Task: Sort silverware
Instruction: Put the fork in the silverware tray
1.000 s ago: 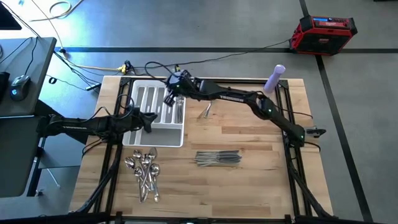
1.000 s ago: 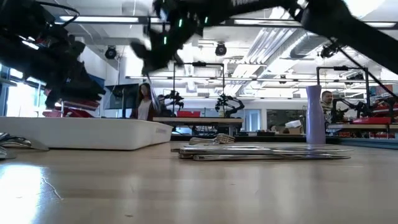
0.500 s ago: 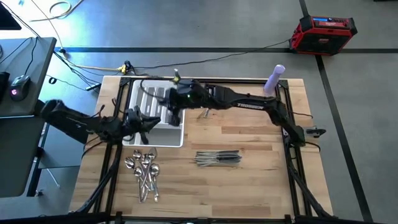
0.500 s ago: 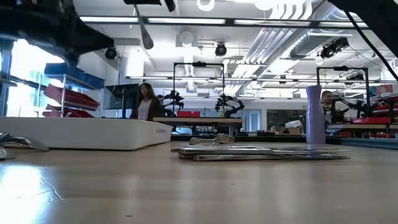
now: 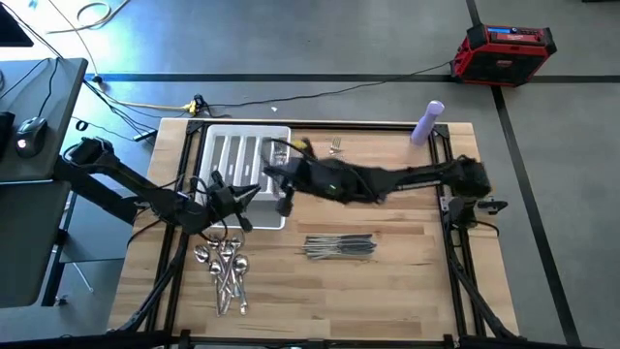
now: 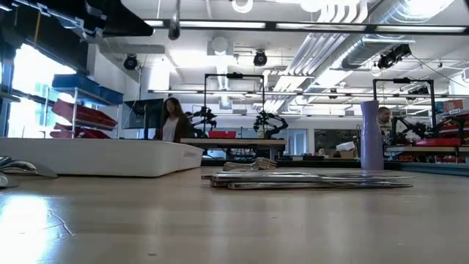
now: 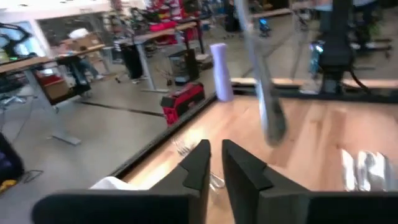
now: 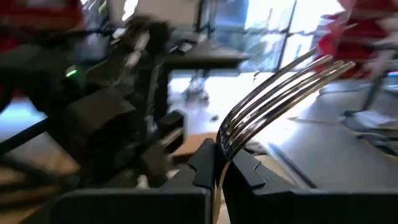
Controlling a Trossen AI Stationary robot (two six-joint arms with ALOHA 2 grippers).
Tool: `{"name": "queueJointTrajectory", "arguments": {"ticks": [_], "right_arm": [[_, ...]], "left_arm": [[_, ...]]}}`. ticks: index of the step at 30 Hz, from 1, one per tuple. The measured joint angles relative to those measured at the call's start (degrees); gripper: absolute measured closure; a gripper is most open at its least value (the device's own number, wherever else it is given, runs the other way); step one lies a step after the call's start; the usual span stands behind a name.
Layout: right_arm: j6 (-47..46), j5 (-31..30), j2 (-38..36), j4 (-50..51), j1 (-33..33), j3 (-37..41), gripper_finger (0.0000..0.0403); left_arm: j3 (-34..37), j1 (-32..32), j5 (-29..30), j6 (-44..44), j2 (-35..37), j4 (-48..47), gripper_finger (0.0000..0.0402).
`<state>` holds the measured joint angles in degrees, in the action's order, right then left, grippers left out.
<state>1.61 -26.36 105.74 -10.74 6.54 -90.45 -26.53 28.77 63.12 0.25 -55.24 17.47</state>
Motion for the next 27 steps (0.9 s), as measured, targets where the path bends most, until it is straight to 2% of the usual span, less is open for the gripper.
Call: {"name": "queueJointTrajectory", "arguments": {"ticks": [3,5,8,12,20,27], "right_arm": [[-0.13,-7.39,-2.48,-15.52,2.36,11.31,0.0403],[-0.38,-12.12,-2.65,-24.6,3.77,16.37,0.0403],[-2.51,-13.69,-1.92,-34.82,4.98,21.07,0.0403],[-4.19,-13.99,0.19,-38.83,5.57,22.28,0.0403],[-4.31,-15.29,2.38,-40.12,5.93,21.33,0.0403],[-6.0,-15.94,2.36,-38.8,6.14,21.28,0.0403]], "left_arm": [[-1.93,0.04,-4.23,-1.17,-3.24,0.07,0.0324],[-3.29,0.03,-4.47,-1.49,-5.69,0.38,0.0288],[-5.44,0.02,-4.01,-1.49,-9.95,0.48,0.0236],[-8.77,-0.34,-0.43,-1.24,-17.05,0.38,0.0193],[-18.2,-0.06,15.21,7.53,-31.02,0.46,0.0185],[-23.52,-0.08,20.92,12.04,-37.9,0.41,0.0206]]}}
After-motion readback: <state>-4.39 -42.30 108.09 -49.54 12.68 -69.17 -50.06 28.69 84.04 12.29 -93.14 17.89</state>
